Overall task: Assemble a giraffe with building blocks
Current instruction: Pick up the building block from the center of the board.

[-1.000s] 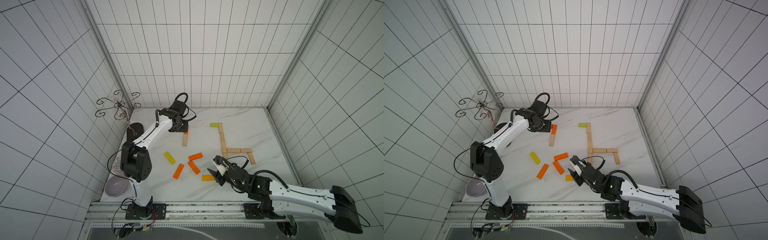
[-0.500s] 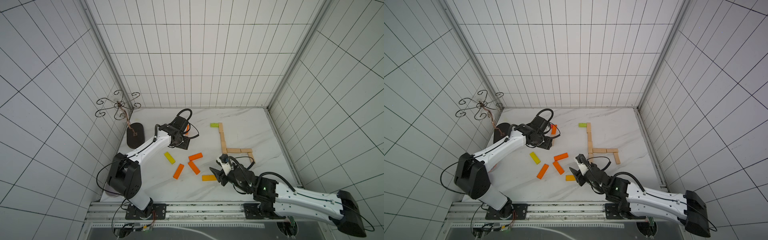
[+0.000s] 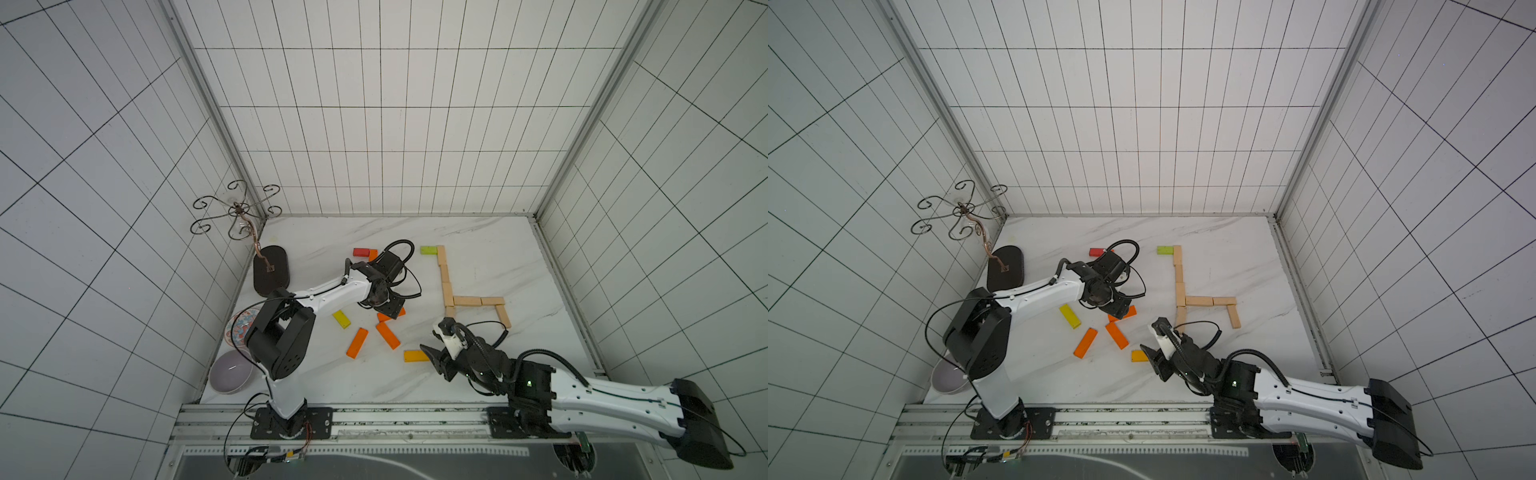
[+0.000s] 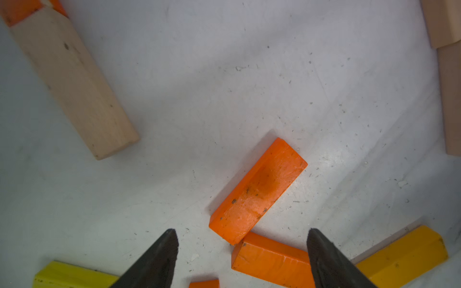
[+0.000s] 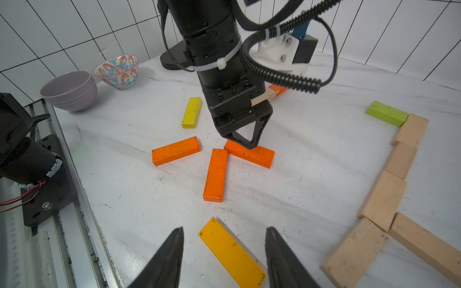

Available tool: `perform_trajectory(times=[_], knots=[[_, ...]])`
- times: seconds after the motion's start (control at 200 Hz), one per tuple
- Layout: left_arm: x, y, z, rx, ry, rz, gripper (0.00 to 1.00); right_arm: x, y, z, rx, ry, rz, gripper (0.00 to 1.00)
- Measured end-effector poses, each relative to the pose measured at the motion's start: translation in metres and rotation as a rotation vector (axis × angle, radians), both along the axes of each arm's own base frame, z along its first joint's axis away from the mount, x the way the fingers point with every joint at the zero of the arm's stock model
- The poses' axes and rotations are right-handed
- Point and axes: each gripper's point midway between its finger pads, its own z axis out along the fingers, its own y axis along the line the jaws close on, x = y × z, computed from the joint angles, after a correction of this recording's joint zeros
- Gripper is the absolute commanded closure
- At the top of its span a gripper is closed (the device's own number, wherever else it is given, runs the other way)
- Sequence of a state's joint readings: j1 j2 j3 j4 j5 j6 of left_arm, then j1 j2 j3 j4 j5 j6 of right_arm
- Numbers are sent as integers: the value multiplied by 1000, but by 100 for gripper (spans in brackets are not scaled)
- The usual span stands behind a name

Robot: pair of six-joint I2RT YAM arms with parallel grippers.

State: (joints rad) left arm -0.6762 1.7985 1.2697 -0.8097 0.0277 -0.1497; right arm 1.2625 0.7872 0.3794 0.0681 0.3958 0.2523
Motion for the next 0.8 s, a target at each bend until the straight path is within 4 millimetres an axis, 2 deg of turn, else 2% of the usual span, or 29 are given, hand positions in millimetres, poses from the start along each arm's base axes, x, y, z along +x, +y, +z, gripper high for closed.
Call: perform_trajectory(times=[0.12, 0.3, 0.425, 0.66, 0.8], knots=[[-1, -4, -10, 16, 16, -20, 17, 0, 0, 0, 1, 0, -4, 46], [3, -10, -15, 23, 16, -40, 17, 0, -1, -1, 2, 3, -5, 46], [7, -13, -23, 31, 23, -48, 20, 0, 0, -1, 3, 3, -6, 46], [5, -11, -40, 58, 51, -54, 37, 1, 0, 0, 6, 1, -9, 46], [7, -10, -40, 66, 42, -43, 55, 1, 1, -1, 6, 1, -11, 46]])
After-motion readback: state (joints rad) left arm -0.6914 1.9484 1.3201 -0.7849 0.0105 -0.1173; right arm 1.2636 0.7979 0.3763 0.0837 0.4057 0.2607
